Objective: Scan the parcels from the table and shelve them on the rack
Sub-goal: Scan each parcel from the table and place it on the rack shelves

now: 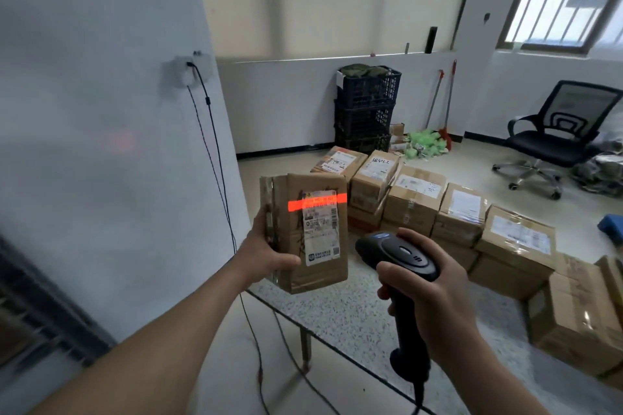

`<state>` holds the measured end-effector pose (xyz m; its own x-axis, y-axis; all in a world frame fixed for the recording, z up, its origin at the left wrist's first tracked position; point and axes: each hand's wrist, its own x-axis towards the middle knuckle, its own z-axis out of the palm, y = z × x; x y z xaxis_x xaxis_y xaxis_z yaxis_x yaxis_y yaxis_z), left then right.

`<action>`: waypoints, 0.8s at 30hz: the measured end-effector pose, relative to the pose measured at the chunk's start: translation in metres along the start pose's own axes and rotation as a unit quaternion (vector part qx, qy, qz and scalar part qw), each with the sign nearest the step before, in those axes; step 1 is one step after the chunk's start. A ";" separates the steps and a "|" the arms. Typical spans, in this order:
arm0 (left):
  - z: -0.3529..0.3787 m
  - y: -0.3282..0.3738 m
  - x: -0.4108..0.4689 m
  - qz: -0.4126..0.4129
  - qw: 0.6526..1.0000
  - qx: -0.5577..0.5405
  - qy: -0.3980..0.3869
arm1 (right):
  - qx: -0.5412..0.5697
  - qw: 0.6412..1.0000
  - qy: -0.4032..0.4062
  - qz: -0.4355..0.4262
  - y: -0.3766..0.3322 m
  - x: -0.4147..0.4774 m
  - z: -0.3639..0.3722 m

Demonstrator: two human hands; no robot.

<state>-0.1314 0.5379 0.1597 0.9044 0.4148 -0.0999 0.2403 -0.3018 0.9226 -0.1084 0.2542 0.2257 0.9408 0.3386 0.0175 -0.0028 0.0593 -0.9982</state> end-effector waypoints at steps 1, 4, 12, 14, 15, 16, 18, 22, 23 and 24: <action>-0.003 0.000 -0.008 0.000 1.000 -0.002 0.008 | 0.001 1.000 -0.007 -0.001 -0.001 -0.005 0.000; -0.008 0.004 -0.035 0.001 0.999 -0.012 0.033 | 0.005 1.000 -0.029 -0.004 -0.007 -0.023 -0.001; -0.028 0.006 -0.103 -0.010 0.997 -0.024 0.073 | 0.001 0.996 -0.079 -0.028 -0.016 -0.064 0.003; -0.035 0.004 -0.119 -0.016 0.996 -0.032 0.081 | 0.004 0.996 -0.087 -0.032 -0.017 -0.073 0.008; -0.039 0.003 -0.126 -0.019 0.996 -0.035 0.085 | 0.003 0.995 -0.093 -0.036 -0.018 -0.077 0.010; -0.044 0.002 -0.133 -0.022 0.995 -0.036 0.089 | 0.003 0.994 -0.100 -0.039 -0.020 -0.080 0.013; -0.053 -0.001 -0.146 -0.028 0.994 -0.032 0.099 | 0.006 0.993 -0.115 -0.039 -0.022 -0.088 0.021; -0.075 -0.009 -0.170 -0.041 0.990 -0.033 0.130 | 0.015 0.989 -0.144 -0.035 -0.026 -0.100 0.041; -0.081 -0.012 -0.176 -0.045 0.989 -0.034 0.139 | 0.015 0.988 -0.149 -0.036 -0.027 -0.103 0.047; -0.086 -0.015 -0.182 -0.045 0.987 -0.032 0.148 | 0.014 0.987 -0.154 -0.037 -0.027 -0.106 0.052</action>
<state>-0.3298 0.5413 0.1958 0.7351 0.6735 -0.0783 0.2840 -0.2009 0.9376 -0.2257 0.2659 0.2541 0.7915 0.6011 0.1106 0.0489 0.1181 -0.9918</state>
